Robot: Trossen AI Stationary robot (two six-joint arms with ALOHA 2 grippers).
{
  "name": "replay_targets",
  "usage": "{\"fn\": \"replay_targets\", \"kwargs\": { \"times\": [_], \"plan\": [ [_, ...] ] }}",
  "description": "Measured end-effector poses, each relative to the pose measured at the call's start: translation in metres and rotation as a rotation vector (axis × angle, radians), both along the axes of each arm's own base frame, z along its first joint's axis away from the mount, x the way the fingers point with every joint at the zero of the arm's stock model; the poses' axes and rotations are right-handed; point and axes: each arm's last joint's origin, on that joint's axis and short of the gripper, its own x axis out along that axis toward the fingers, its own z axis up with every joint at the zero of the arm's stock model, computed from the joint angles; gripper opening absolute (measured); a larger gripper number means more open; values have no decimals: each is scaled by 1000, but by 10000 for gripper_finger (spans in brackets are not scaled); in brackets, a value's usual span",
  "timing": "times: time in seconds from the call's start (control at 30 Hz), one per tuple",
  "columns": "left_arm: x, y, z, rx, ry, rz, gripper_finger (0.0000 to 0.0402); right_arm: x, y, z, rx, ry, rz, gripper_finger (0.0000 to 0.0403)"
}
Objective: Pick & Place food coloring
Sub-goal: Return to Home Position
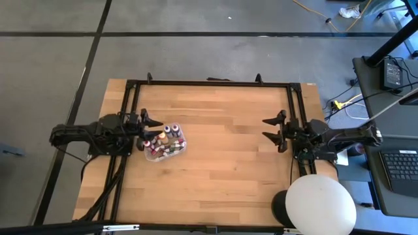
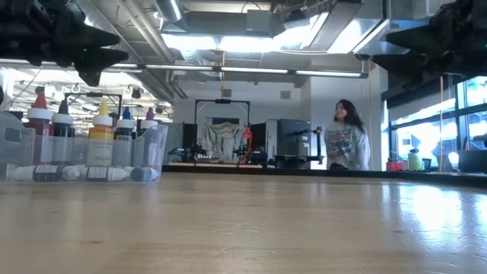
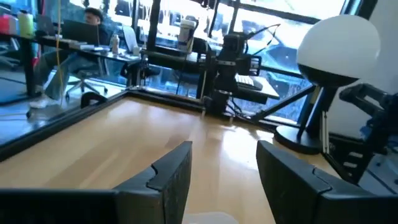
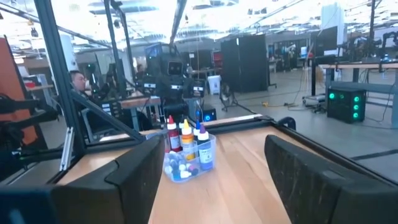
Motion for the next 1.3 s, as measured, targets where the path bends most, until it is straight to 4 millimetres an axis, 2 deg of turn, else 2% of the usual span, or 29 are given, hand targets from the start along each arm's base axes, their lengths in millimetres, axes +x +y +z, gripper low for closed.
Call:
{"fn": "replay_targets", "kwargs": {
  "times": [0.2,0.33,0.57,0.83,1.3],
  "plan": [
    [6,3,-19,0,-15,23,179,-10,0,0,-19,-23,-4,280],
    [7,3,-23,15,-14,-7,179,-9,0,-1,-51,-1,-7,280],
    [8,5,-25,123,30,15,175,-9,0,-3,-77,23,-11,280],
    [8,5,-25,122,30,15,179,-8,0,-13,-84,136,-6,280],
    [8,5,-25,122,31,16,177,-7,0,-14,-85,142,-7,280]
  ]
}}
